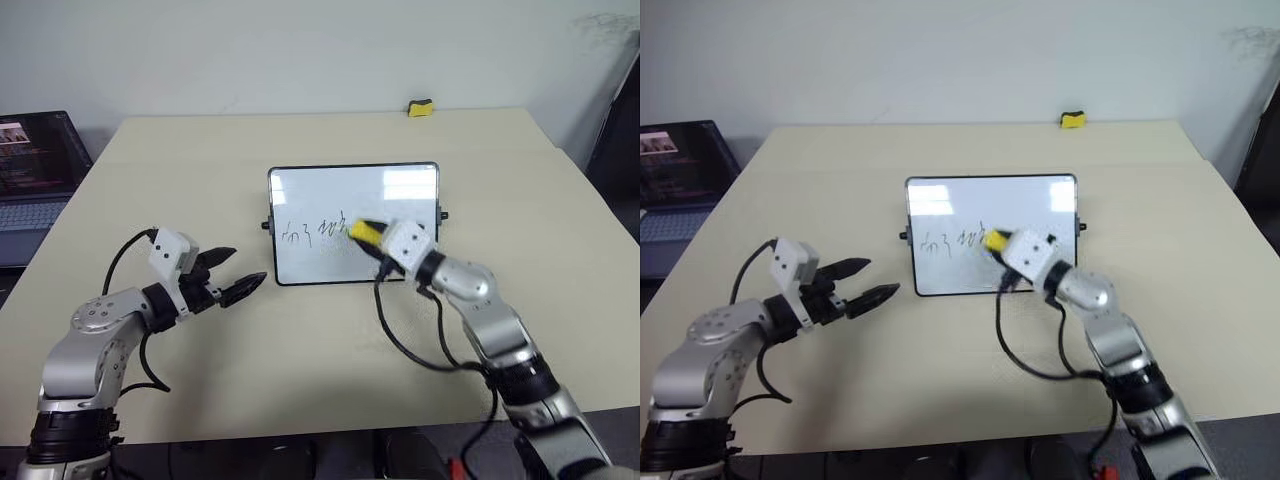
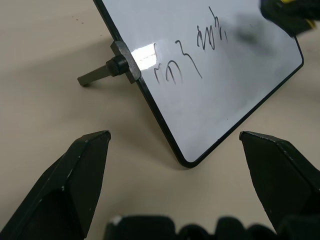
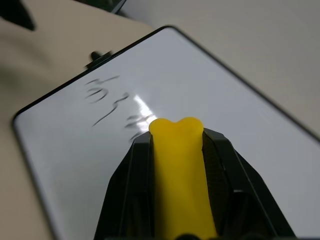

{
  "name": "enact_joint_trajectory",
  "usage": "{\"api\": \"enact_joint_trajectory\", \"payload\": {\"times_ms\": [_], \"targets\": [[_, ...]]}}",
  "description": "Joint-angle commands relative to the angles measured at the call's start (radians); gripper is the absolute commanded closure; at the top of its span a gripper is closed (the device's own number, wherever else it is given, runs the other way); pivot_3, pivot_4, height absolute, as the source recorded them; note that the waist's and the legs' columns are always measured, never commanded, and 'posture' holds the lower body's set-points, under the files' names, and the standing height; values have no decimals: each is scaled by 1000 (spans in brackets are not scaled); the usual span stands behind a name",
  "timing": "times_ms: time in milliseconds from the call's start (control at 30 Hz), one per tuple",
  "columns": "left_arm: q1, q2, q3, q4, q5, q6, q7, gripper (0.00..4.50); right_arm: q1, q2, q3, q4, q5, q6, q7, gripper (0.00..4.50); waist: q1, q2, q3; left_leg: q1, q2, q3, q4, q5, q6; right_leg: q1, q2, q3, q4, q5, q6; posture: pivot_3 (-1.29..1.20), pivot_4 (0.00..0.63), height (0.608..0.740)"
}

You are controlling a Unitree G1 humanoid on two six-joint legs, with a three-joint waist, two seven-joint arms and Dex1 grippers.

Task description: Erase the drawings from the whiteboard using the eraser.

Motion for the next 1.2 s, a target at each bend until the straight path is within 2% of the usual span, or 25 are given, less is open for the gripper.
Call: {"api": "enact_joint_trajectory", "payload": {"times_ms": [33,300,500,733,833,1067,1200], "targets": [[-14,32,11,-46,-11,4,-14,0,-88,27,-15,126,-33,-95,-69,3514,1,0,0,0,0,0,0,0,0,0,0,0,0,0,0,0,150,740],[-106,50,-27,1,3,3,-51,0,-201,86,5,383,-70,-180,-131,3514,1,0,0,-1,0,1,0,0,0,0,0,0,-1,0,0,0,150,740],[-126,49,-38,1,1,12,-60,0,-128,105,97,467,-116,-172,-52,3515,-12,0,0,1,0,2,-1,0,0,0,0,1,0,0,0,0,150,740],[-130,55,-38,9,-3,18,-69,0,-90,84,159,547,-180,-242,-57,3515,-12,0,-1,9,0,2,1,-1,3,7,1,1,5,2,-1,0,150,740],[-132,60,-34,19,-1,20,-73,0,-120,89,132,548,-174,-282,-94,3515,-11,0,0,22,1,2,0,-1,3,20,1,1,3,1,-1,0,150,740],[-120,69,-21,42,3,17,-74,0,-245,117,10,565,-123,-349,-262,3515,-8,0,1,20,0,1,1,0,3,17,2,1,4,2,-1,0,150,740],[-106,70,-19,35,-2,19,-73,0,-303,146,-19,613,-118,-352,-298,3515,-8,0,1,19,1,2,-1,0,3,16,1,1,3,2,-1,0,150,740]]}}
